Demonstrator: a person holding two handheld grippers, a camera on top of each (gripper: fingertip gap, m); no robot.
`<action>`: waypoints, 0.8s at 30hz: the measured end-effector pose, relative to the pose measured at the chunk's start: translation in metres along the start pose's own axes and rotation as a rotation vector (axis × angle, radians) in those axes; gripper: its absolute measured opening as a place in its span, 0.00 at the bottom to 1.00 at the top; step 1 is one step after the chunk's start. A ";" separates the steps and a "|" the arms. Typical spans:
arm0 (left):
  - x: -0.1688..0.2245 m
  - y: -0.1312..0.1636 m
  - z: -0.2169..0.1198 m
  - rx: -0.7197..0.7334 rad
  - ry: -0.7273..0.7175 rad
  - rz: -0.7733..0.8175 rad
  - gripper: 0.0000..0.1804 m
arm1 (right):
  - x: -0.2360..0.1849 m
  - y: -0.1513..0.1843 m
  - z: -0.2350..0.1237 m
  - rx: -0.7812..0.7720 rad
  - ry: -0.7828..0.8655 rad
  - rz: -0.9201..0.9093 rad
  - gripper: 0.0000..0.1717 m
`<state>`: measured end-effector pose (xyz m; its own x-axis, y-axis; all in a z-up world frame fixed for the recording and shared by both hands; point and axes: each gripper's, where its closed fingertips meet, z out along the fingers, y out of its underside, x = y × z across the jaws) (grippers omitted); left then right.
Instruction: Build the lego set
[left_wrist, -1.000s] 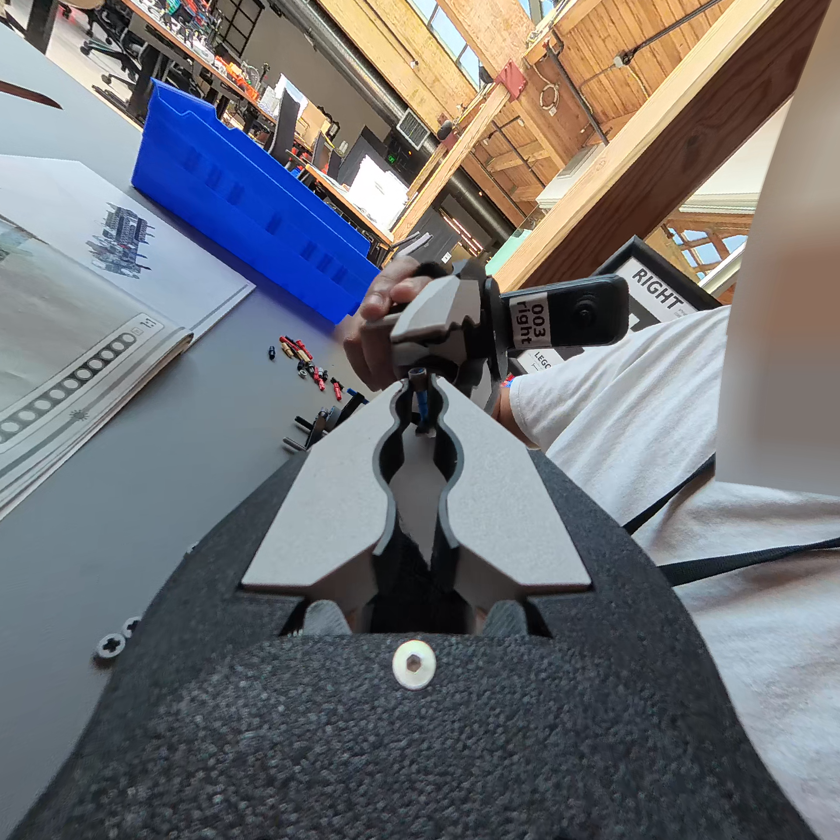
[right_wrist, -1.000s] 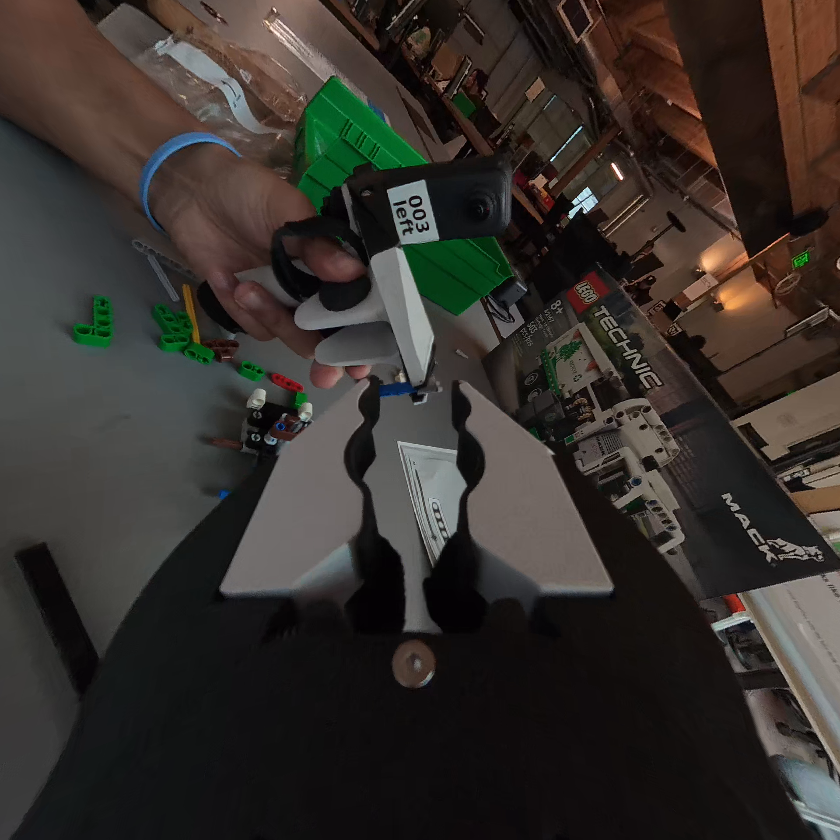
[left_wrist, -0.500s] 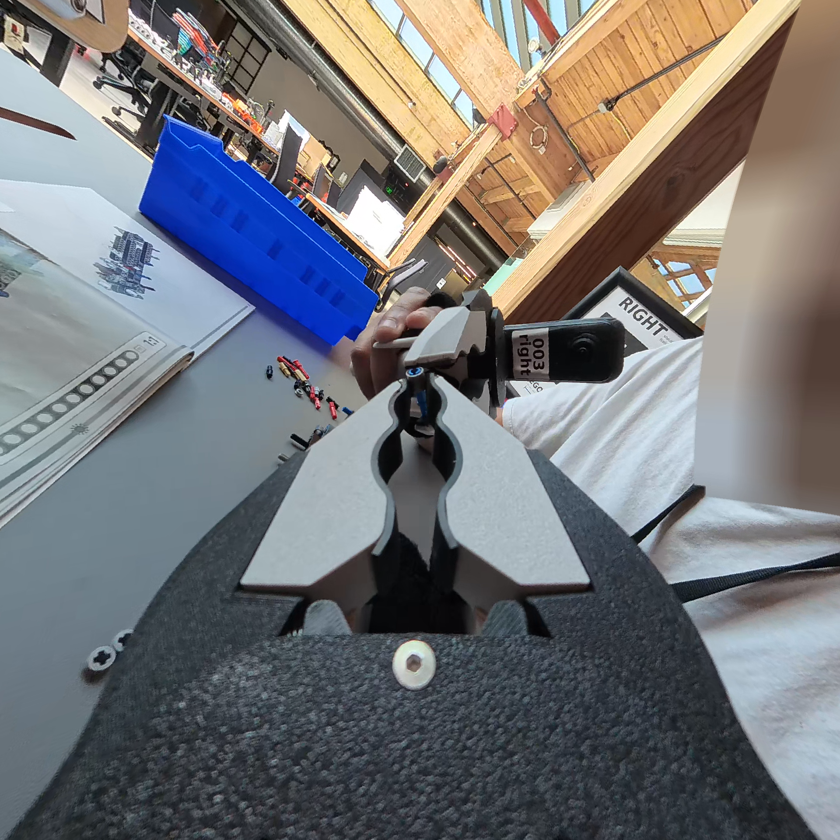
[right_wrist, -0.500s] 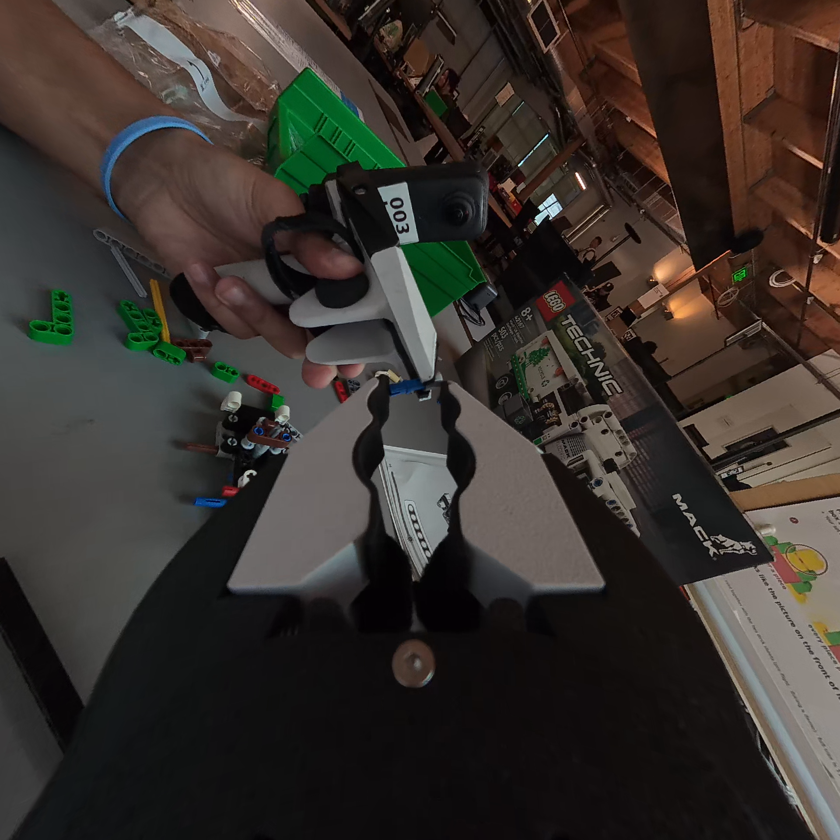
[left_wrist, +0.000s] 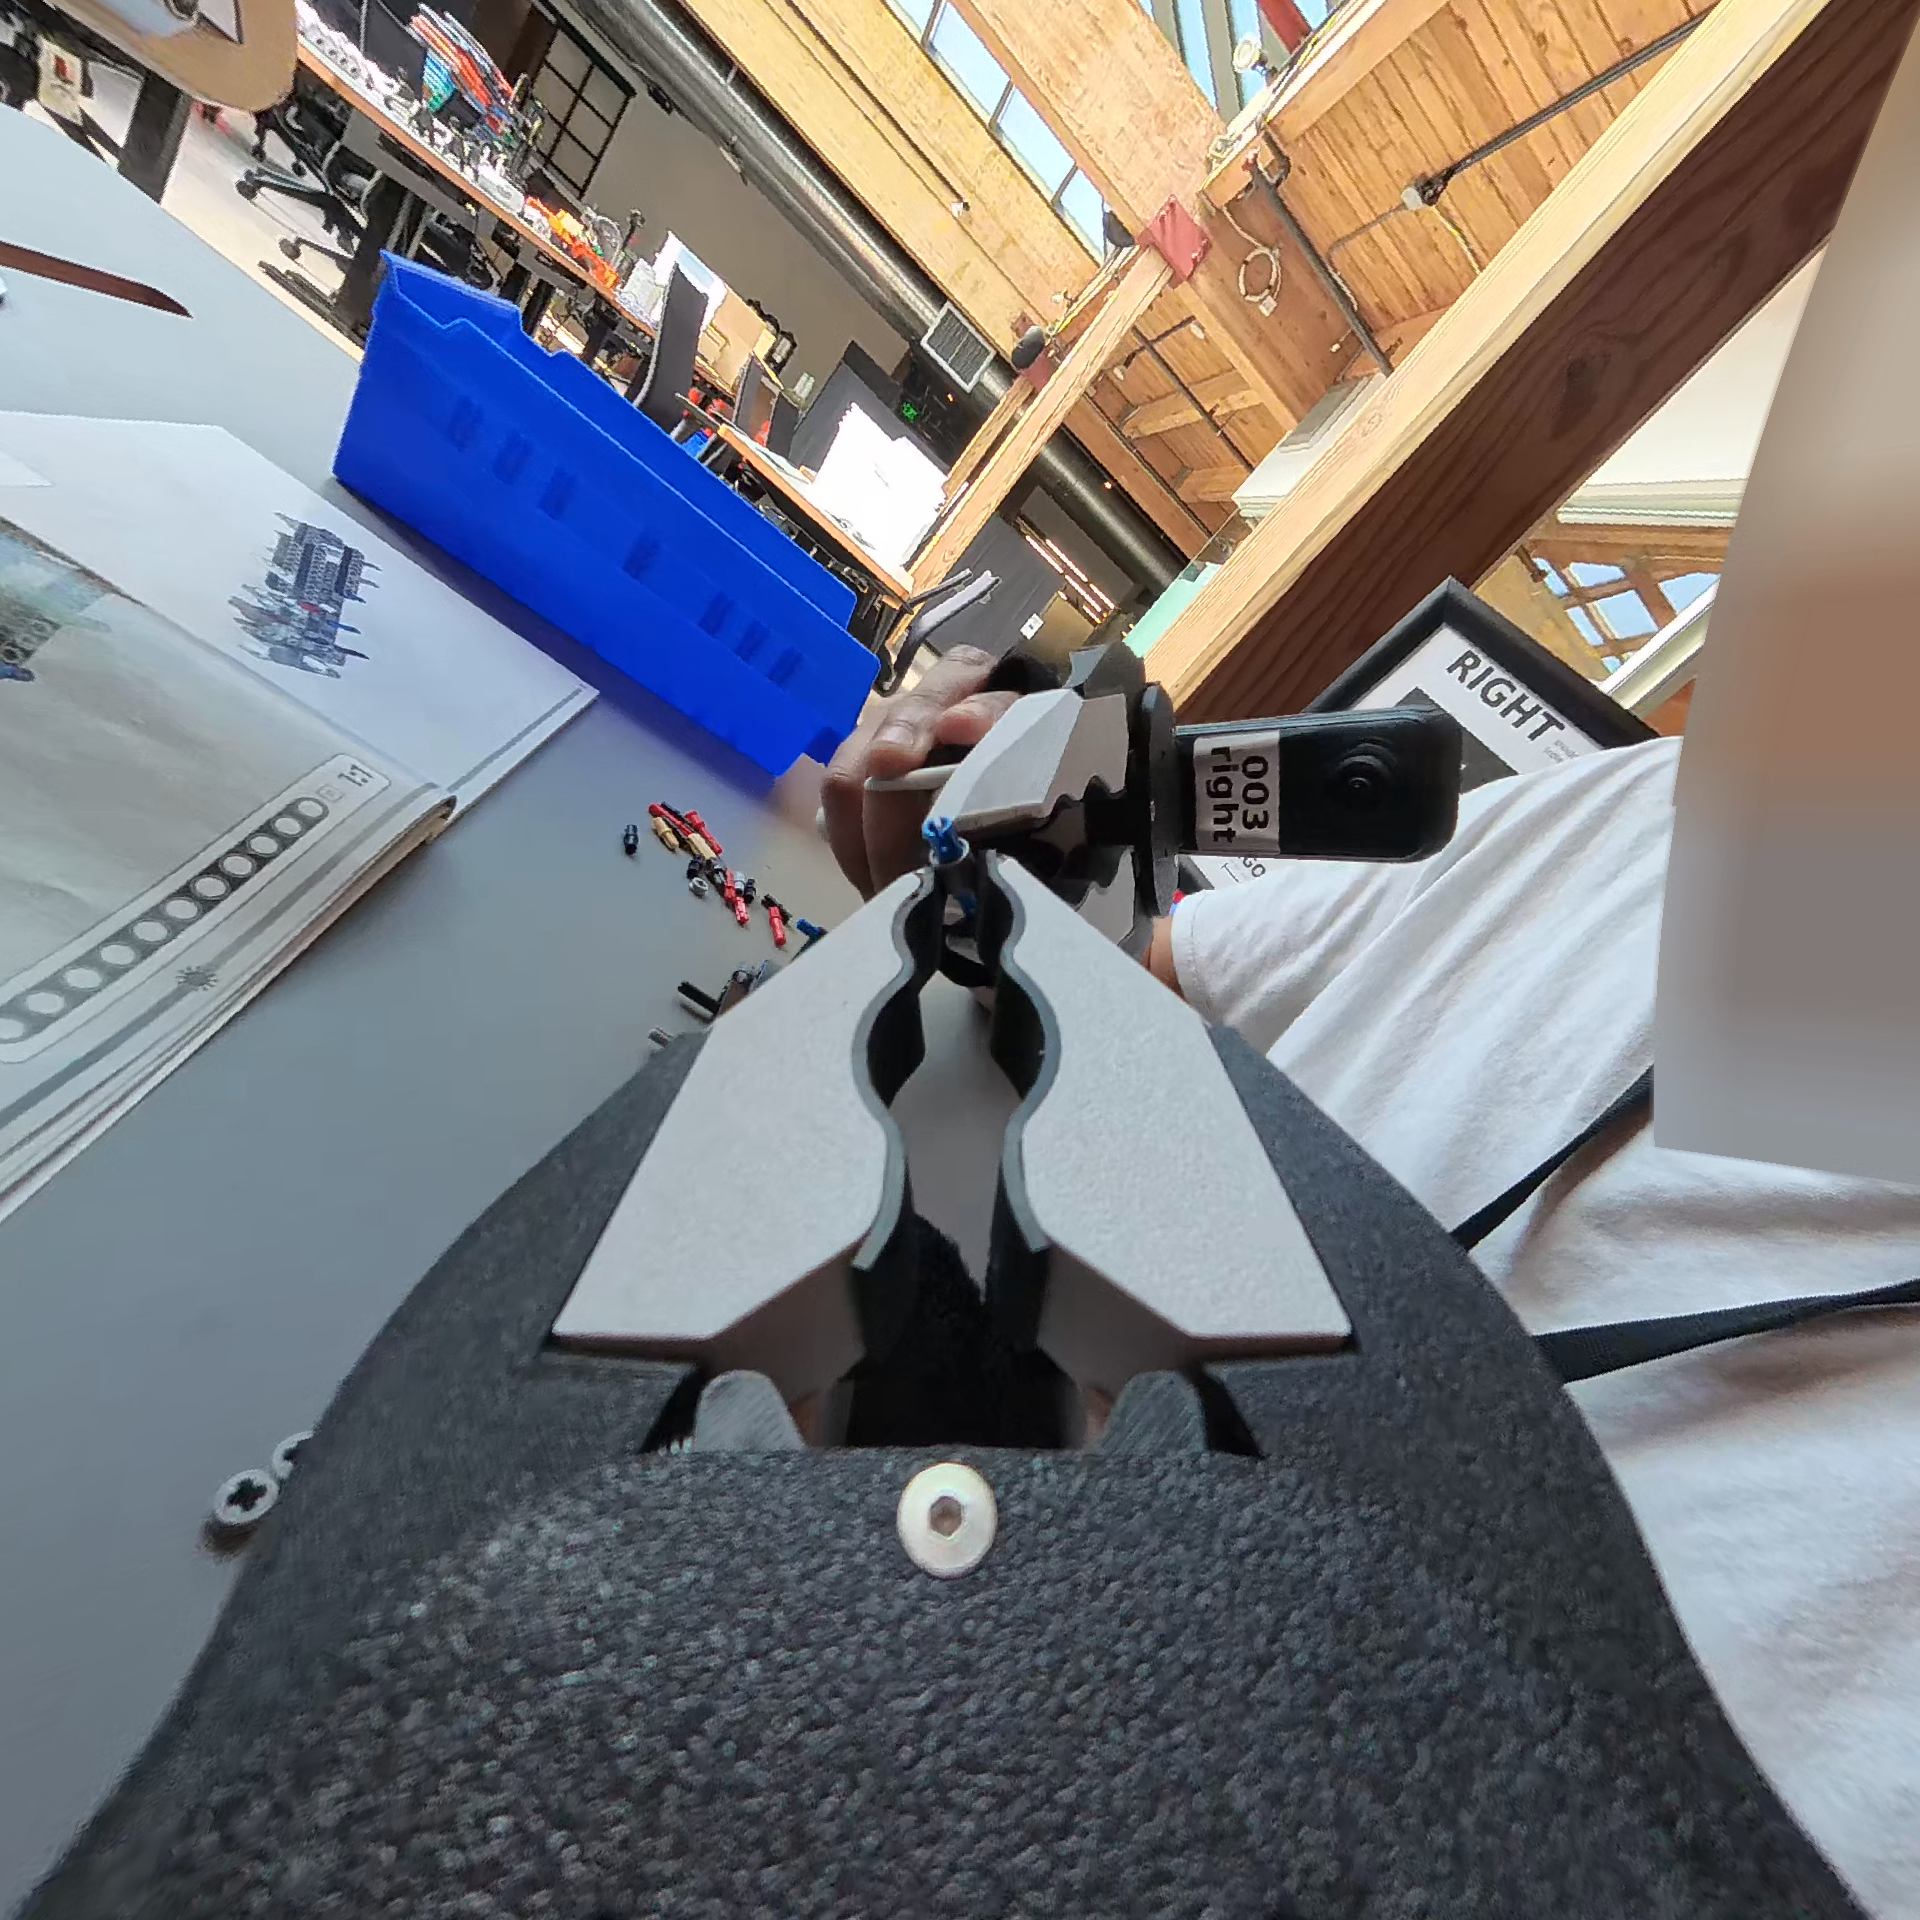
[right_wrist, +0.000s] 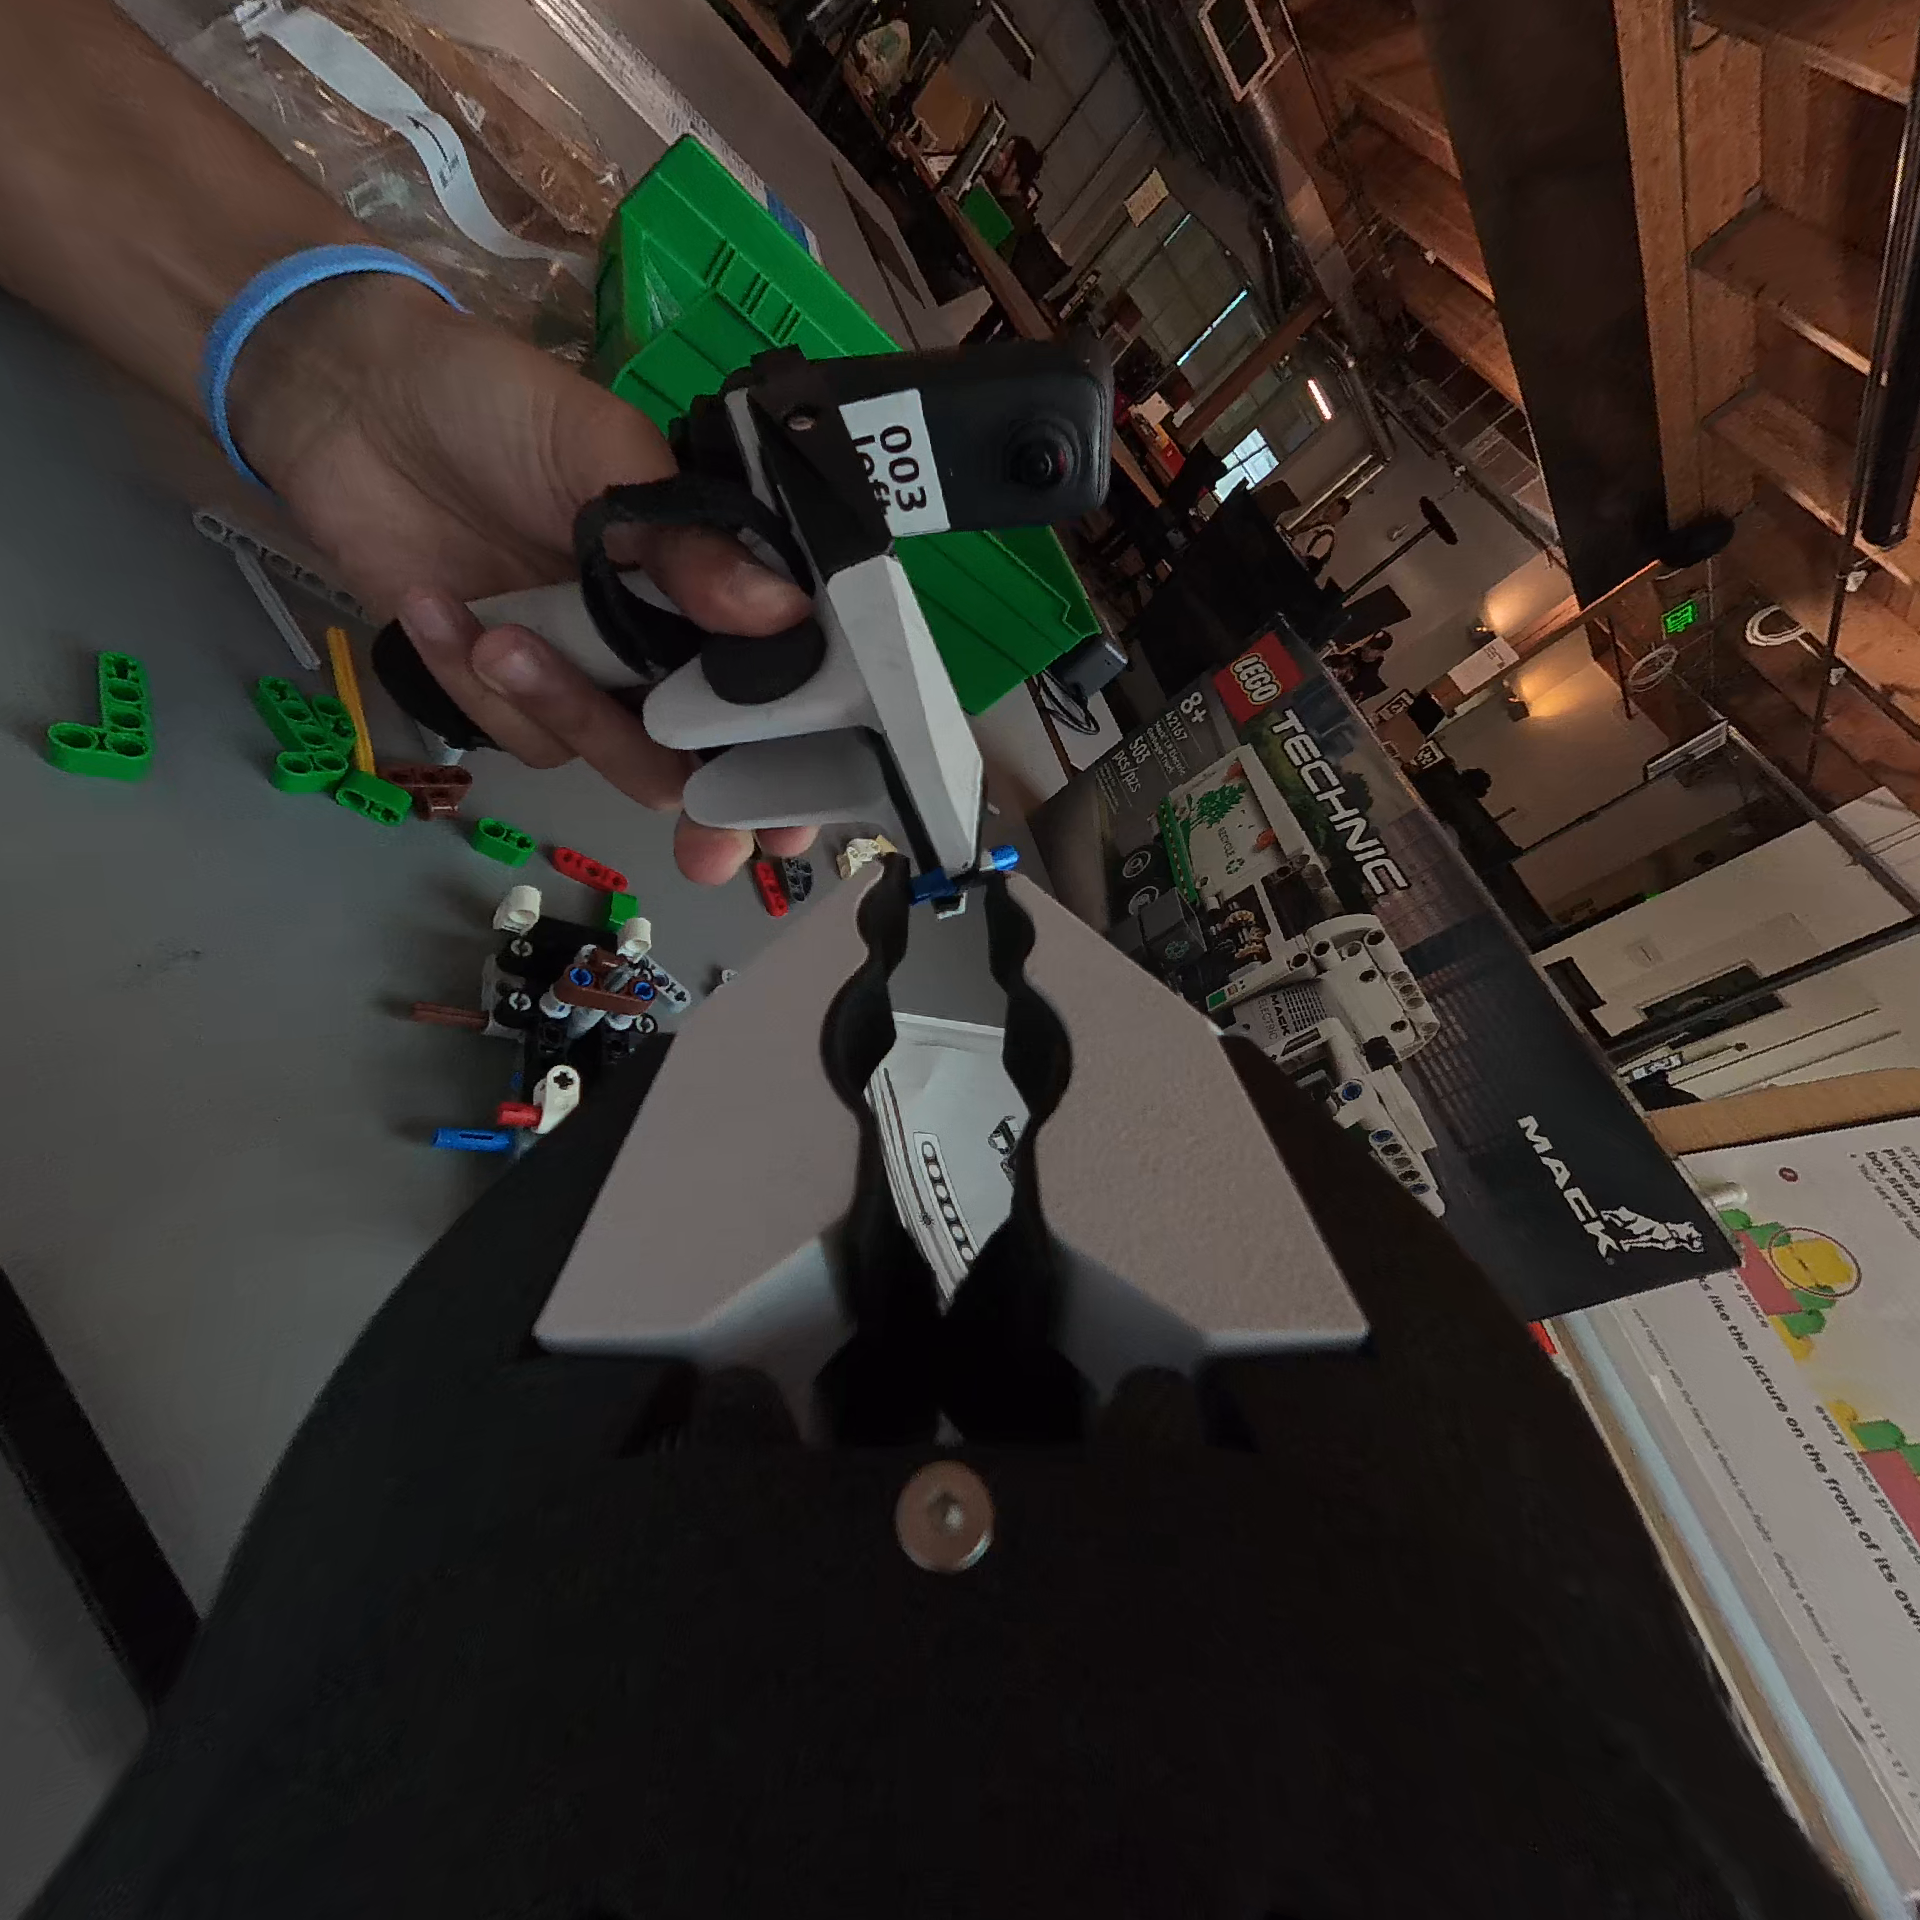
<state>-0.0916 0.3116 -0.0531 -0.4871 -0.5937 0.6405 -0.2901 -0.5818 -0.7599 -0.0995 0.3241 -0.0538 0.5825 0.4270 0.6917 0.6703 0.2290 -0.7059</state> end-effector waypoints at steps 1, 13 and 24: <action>-0.001 0.001 0.000 -0.002 0.000 -0.008 0.02 | -0.001 0.001 0.001 -0.012 0.002 -0.008 0.08; -0.001 -0.005 -0.010 0.000 0.040 -0.044 0.02 | 0.001 -0.002 -0.003 0.055 -0.041 0.155 0.09; -0.009 -0.007 -0.024 -0.057 -0.077 0.129 0.03 | 0.018 0.031 -0.013 0.019 -0.201 0.511 0.12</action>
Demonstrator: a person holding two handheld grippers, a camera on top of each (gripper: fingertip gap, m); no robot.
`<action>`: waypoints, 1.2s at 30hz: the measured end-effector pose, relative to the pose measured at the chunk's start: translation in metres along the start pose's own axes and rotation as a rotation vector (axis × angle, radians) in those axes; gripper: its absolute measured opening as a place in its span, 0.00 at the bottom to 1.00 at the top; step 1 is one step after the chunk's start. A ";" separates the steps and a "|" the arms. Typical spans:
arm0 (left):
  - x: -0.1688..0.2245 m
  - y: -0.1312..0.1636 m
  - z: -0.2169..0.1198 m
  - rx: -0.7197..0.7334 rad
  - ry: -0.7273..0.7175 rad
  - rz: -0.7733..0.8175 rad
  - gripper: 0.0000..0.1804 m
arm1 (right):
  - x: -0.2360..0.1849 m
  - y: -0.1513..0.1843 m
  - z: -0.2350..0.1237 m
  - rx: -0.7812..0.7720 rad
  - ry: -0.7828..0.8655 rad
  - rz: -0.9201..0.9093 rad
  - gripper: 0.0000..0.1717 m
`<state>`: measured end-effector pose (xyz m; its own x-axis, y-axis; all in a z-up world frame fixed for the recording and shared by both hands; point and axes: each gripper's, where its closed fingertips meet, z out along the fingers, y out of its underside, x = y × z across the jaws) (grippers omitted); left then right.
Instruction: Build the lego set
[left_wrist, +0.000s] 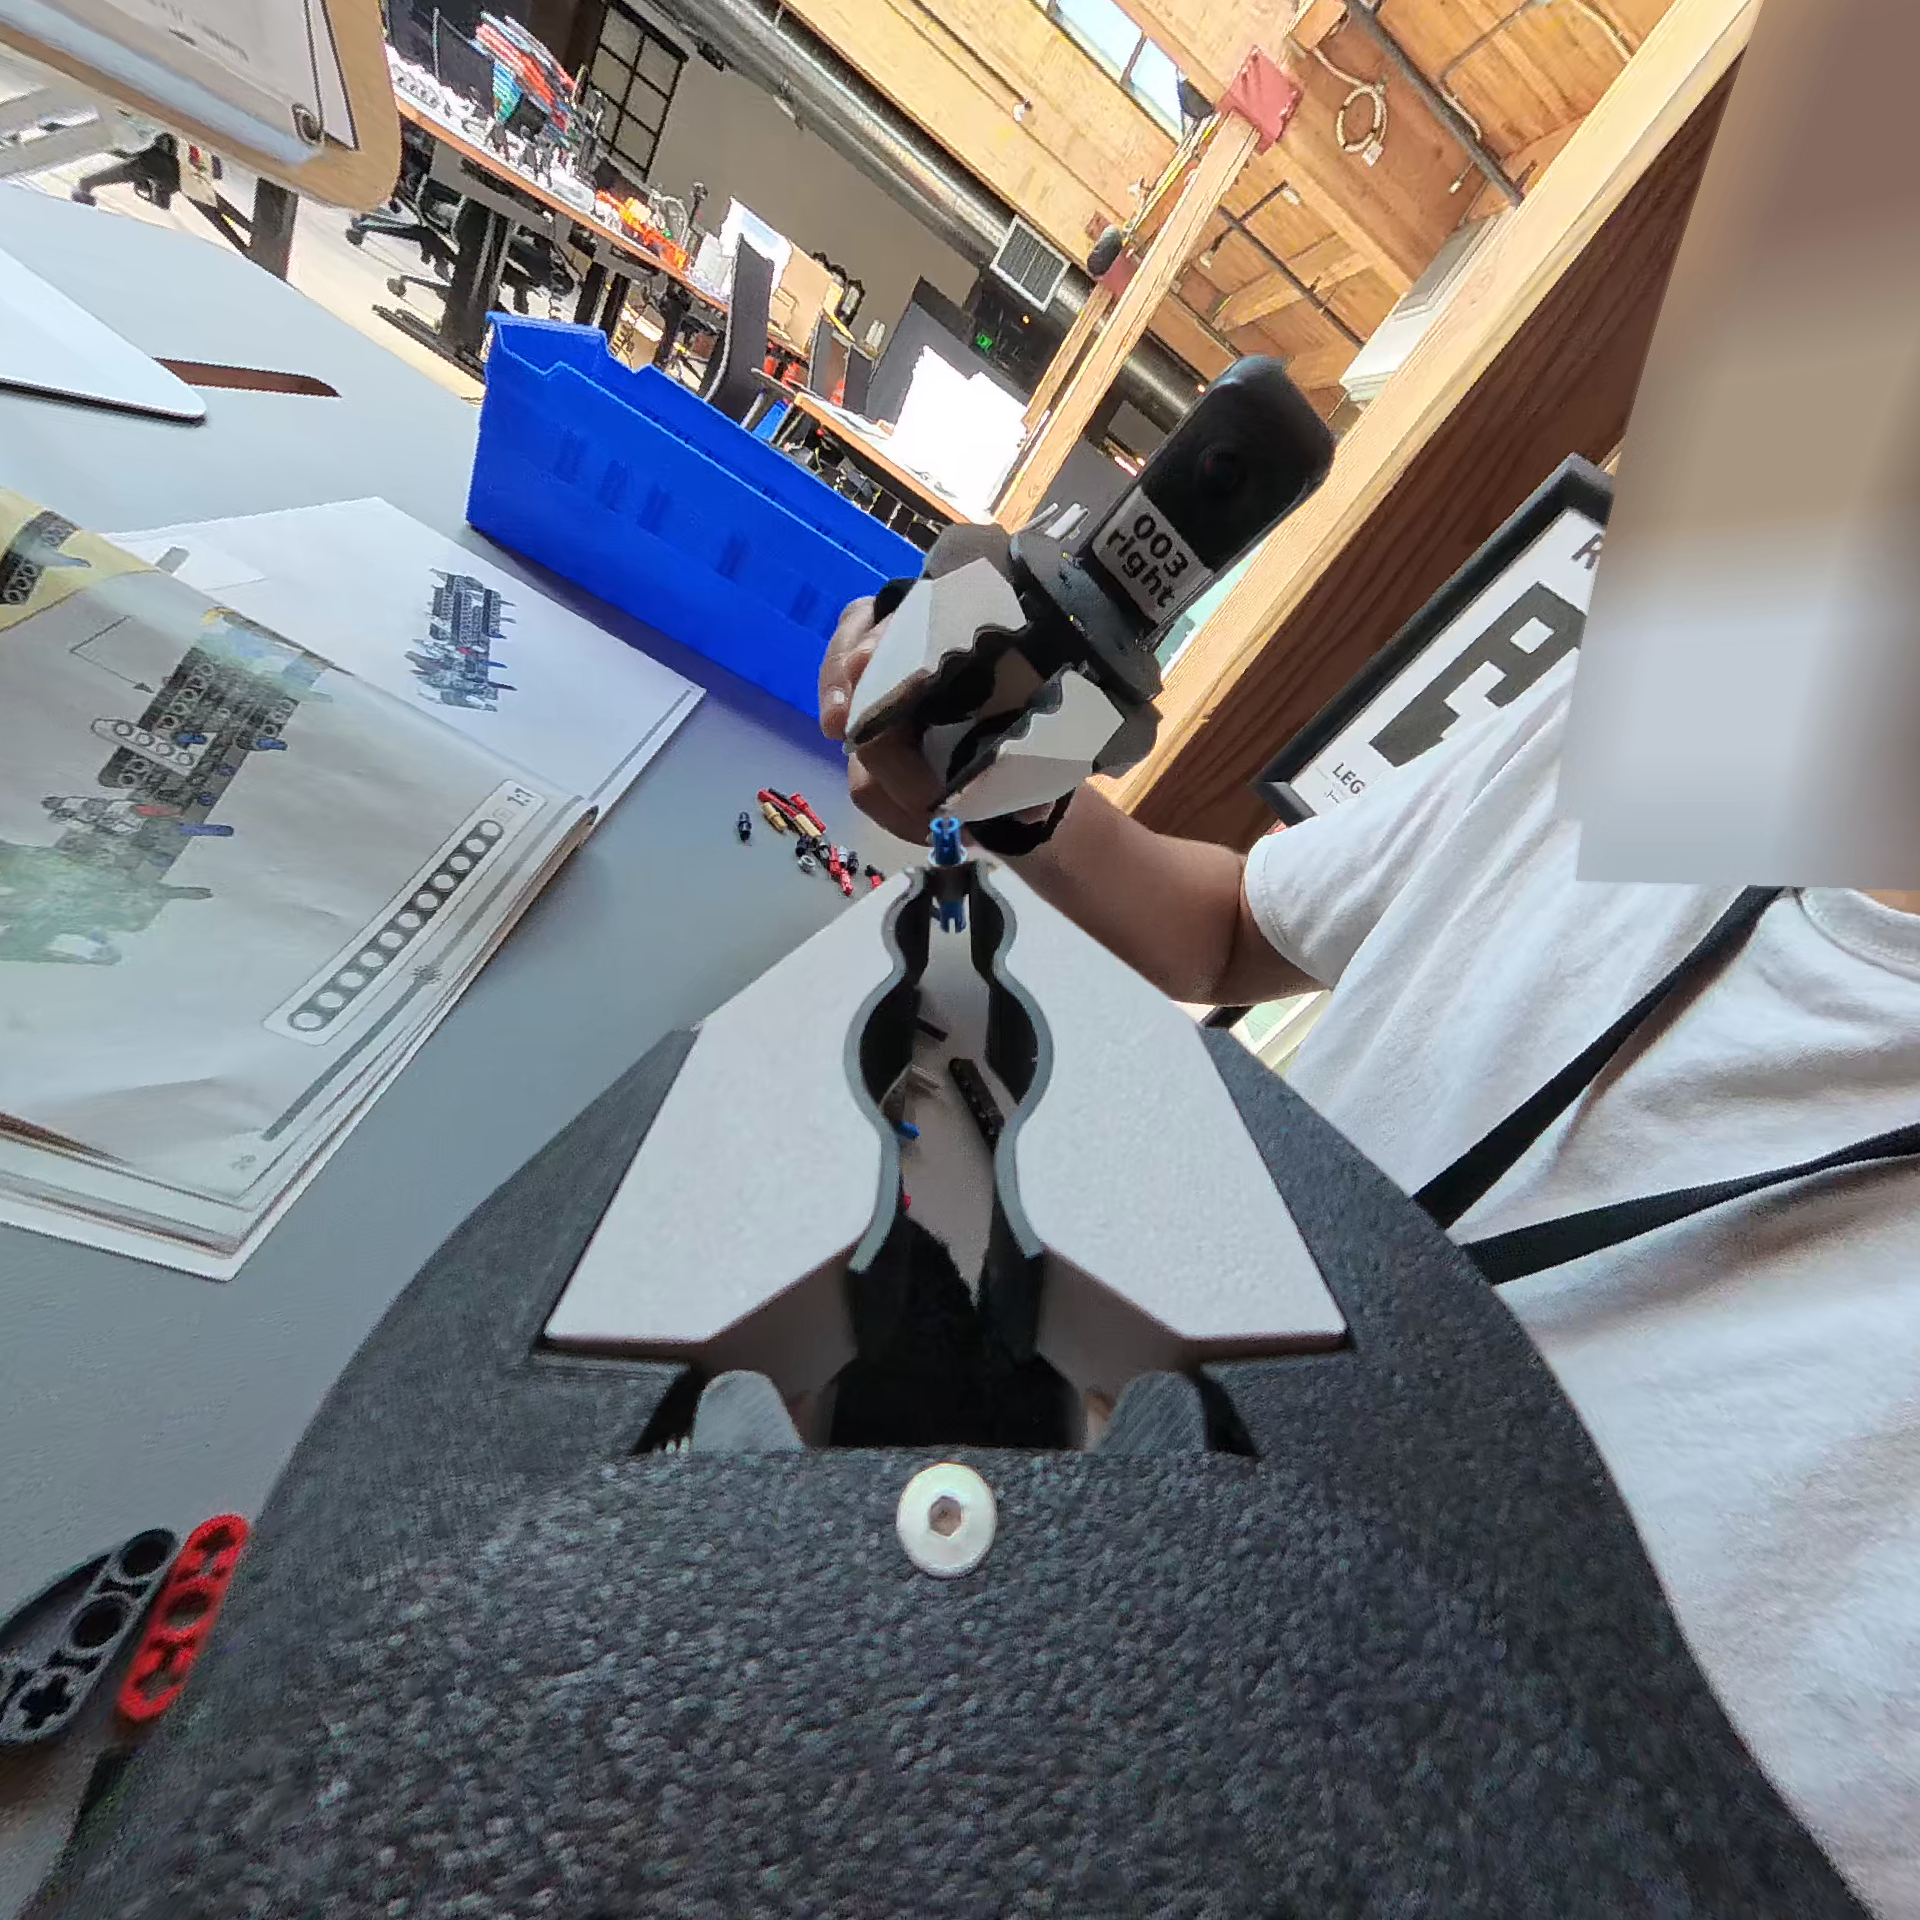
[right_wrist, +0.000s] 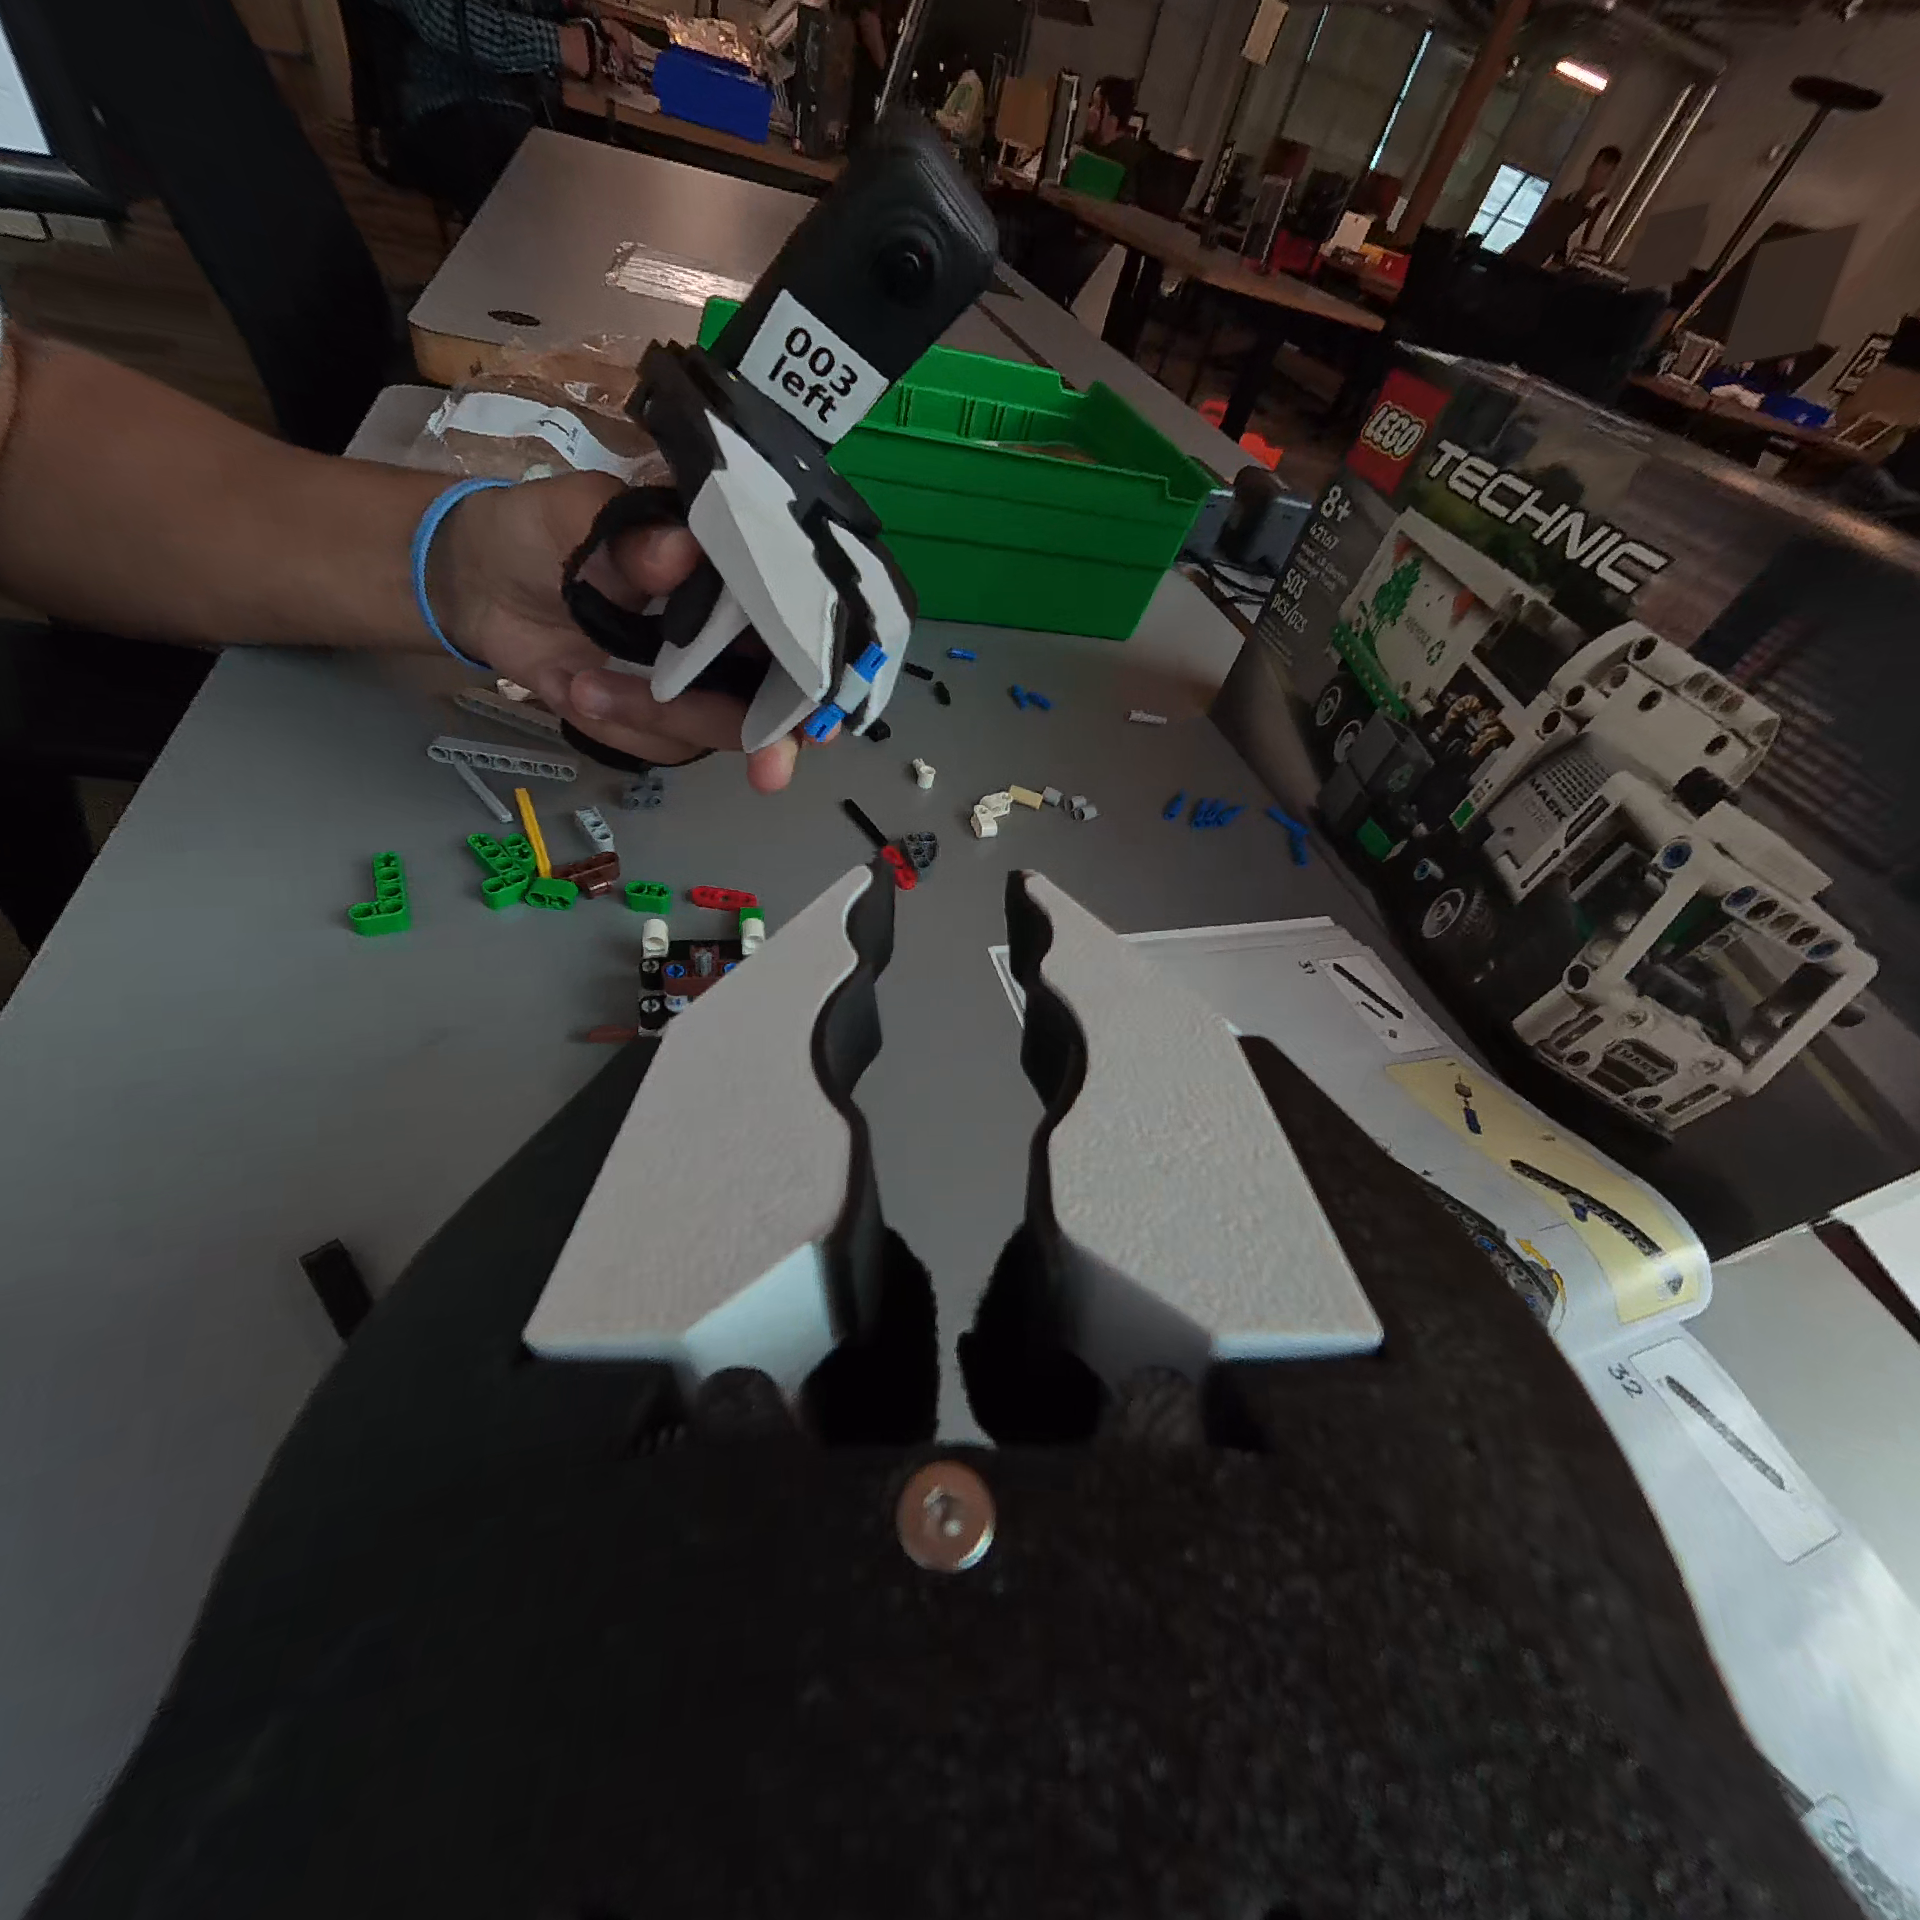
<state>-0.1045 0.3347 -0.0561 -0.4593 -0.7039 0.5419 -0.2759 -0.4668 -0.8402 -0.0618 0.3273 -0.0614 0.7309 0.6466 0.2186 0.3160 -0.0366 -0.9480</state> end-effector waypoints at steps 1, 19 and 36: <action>-0.002 0.002 0.001 -0.007 -0.007 -0.001 0.02 | 0.001 0.002 0.000 -0.009 -0.004 0.013 0.12; -0.046 -0.016 -0.035 -0.046 -0.320 0.156 0.03 | 0.044 0.024 -0.023 -0.161 0.052 0.170 0.10; 0.067 0.108 0.049 -0.219 -0.150 -0.142 0.03 | -0.136 0.062 -0.051 -0.344 -0.204 0.198 0.14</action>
<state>-0.1235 0.2111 -0.1091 -0.2780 -0.7186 0.6374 -0.5117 -0.4509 -0.7314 -0.1108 0.1987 -0.1384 0.6741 0.7375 -0.0422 0.3899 -0.4037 -0.8276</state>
